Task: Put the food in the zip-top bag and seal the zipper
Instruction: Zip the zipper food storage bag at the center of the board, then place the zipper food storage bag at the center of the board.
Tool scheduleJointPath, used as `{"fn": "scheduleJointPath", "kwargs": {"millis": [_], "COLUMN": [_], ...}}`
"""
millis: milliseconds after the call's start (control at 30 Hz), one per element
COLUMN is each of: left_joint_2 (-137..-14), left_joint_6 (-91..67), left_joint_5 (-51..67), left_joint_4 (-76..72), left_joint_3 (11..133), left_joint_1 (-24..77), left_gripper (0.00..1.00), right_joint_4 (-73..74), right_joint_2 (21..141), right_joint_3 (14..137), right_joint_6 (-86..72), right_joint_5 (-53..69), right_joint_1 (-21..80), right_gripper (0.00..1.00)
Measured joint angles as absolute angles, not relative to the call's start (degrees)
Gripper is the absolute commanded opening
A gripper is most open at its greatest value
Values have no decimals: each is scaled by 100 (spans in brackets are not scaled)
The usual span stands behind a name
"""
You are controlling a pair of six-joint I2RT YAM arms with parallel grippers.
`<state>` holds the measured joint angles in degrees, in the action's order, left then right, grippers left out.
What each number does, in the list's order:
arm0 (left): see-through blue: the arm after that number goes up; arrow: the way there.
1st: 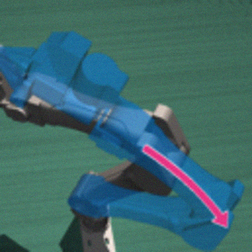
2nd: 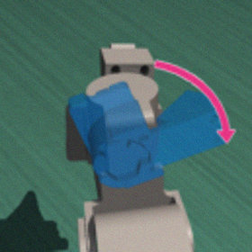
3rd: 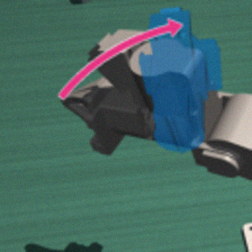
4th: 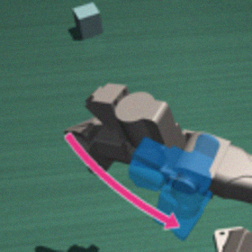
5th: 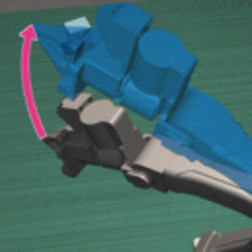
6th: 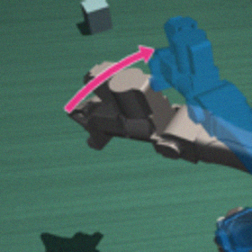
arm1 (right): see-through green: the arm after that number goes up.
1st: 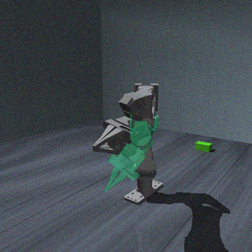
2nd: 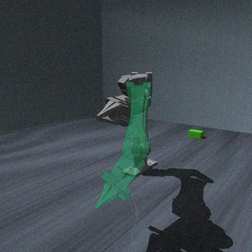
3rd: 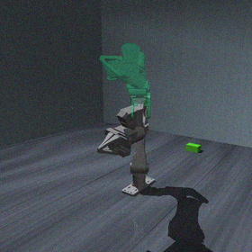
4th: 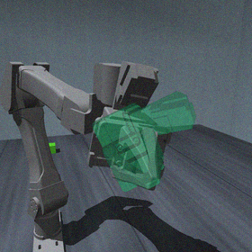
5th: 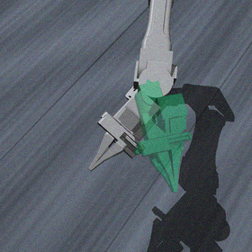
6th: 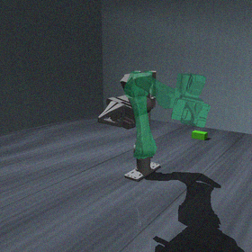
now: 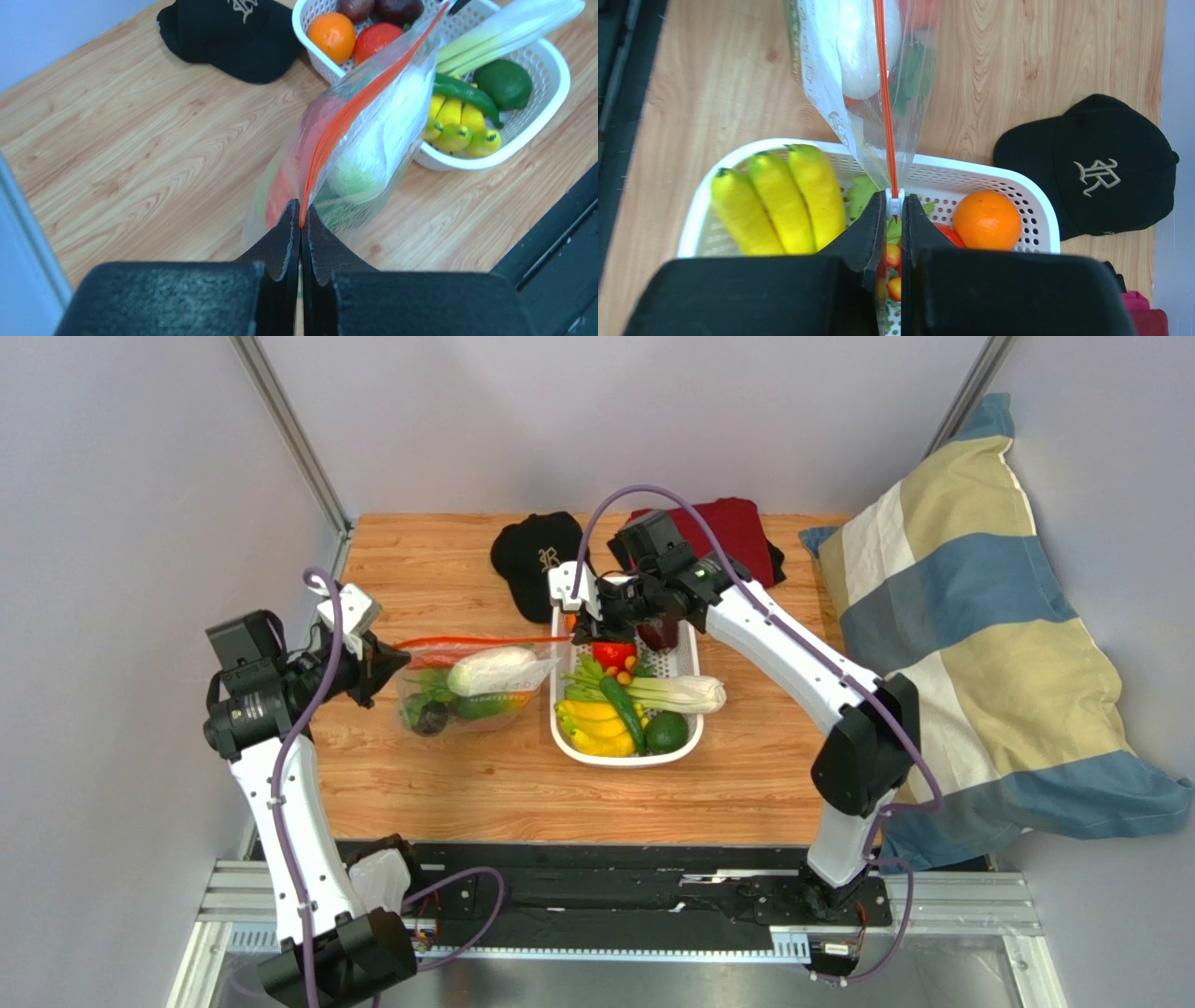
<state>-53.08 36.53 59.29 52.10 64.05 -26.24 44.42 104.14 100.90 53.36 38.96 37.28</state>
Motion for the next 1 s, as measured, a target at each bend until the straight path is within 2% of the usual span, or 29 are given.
{"fn": "scheduleJointPath", "kwargs": {"millis": [200,367,533,733,833,933,967,1000], "left_joint_2": [-4783,-4676,-5336,-6672,-7369,-8071,-8263,-8462], "left_joint_6": [4093,4075,3881,3465,3223,2926,2838,2731], "left_joint_5": [5422,4858,4469,3933,3726,3697,3691,3671], "left_joint_4": [6499,7000,6855,5594,5043,4762,4698,4652], "left_joint_3": [6810,6820,6770,6375,6383,6606,6716,6849], "left_joint_1": [-2674,-2674,-2672,-2672,-2672,-2657,-2641,-2628], "left_gripper": [0,0,0,0,0,15,25,30], "right_joint_4": [5087,5402,5540,5452,5315,5151,5094,5041], "right_joint_2": [9356,9196,10287,12228,12717,12822,12827,12827], "right_joint_3": [9585,9566,10403,12121,12562,12595,12595,12595], "right_joint_6": [5116,4919,4847,4639,4525,4440,4407,4370], "right_joint_5": [4132,4377,4248,3750,3496,3264,3186,3120], "right_joint_1": [4139,4346,4335,4294,4294,4294,4305,4311], "right_gripper": [0,0,0,0,0,16,33,45]}}
